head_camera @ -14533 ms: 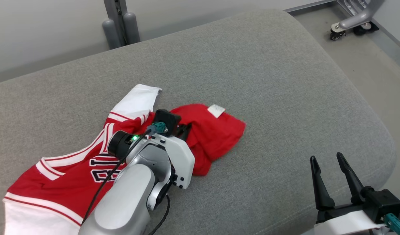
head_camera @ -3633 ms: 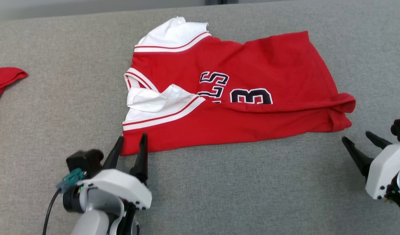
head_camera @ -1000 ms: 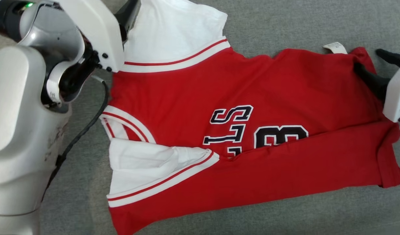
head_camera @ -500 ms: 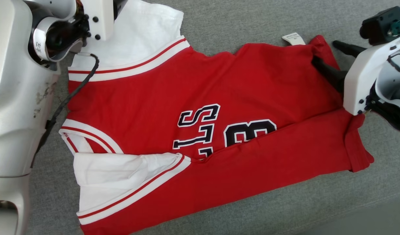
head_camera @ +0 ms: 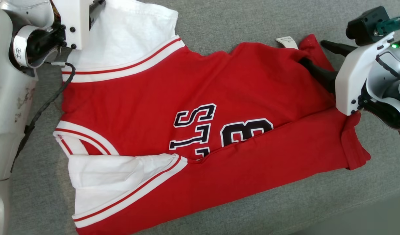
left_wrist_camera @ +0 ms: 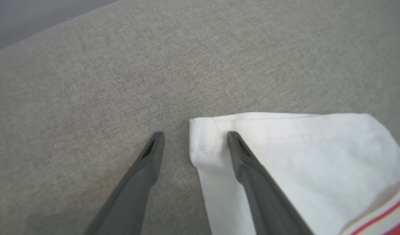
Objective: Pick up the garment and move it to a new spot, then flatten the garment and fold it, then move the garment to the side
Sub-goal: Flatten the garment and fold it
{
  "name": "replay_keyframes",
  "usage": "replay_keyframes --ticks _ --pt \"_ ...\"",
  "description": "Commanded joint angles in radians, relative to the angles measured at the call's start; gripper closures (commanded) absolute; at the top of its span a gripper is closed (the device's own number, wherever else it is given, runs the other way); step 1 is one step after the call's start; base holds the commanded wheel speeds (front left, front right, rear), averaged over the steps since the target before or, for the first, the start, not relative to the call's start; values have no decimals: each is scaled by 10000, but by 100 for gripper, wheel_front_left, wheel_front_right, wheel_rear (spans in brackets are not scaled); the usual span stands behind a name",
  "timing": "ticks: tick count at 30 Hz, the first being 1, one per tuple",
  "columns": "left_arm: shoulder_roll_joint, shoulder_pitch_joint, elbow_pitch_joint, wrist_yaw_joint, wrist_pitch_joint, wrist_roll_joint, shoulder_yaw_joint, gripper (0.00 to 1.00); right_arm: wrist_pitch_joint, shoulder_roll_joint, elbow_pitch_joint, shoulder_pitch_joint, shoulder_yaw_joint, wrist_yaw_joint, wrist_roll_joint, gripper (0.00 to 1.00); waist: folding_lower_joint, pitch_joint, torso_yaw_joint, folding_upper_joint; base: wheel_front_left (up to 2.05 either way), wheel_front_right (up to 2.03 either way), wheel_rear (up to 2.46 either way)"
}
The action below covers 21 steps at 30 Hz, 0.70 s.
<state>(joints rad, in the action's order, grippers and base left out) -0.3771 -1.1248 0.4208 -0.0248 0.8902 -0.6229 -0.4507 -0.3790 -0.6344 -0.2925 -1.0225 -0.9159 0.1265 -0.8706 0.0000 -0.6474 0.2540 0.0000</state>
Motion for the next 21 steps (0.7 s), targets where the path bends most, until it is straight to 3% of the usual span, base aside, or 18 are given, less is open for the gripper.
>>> replay_keyframes --ticks 1,2,3,4,5,12,21 --pt "-35 118 96 71 12 31 -19 0 -34 354 -111 177 -464 77 -87 0 0 -104 96 0 0 0 0" --pt "-13 187 141 67 -13 20 -54 0 33 380 -147 128 -570 77 -121 0 0 -124 114 0 0 0 0" --pt "13 220 155 64 -39 18 -75 15 136 391 -184 68 -678 77 -155 60 0 -139 127 0 0 0 0" --pt "30 243 153 60 -128 33 -87 65 266 401 -218 18 -794 76 -221 100 0 -139 134 0 0 0 0" --pt "41 279 167 11 -167 8 -89 100 450 382 -304 -8 -832 74 -259 100 0 -116 137 0 0 0 0" --pt "40 274 -188 -162 -949 -512 487 100 2196 207 -1336 -78 -774 30 -198 100 0 389 -32 0 0 0 0" --pt "44 980 -1175 -170 -1442 -1122 963 100 3504 -69 -1835 217 -920 40 -408 100 0 1165 -398 0 0 0 0"
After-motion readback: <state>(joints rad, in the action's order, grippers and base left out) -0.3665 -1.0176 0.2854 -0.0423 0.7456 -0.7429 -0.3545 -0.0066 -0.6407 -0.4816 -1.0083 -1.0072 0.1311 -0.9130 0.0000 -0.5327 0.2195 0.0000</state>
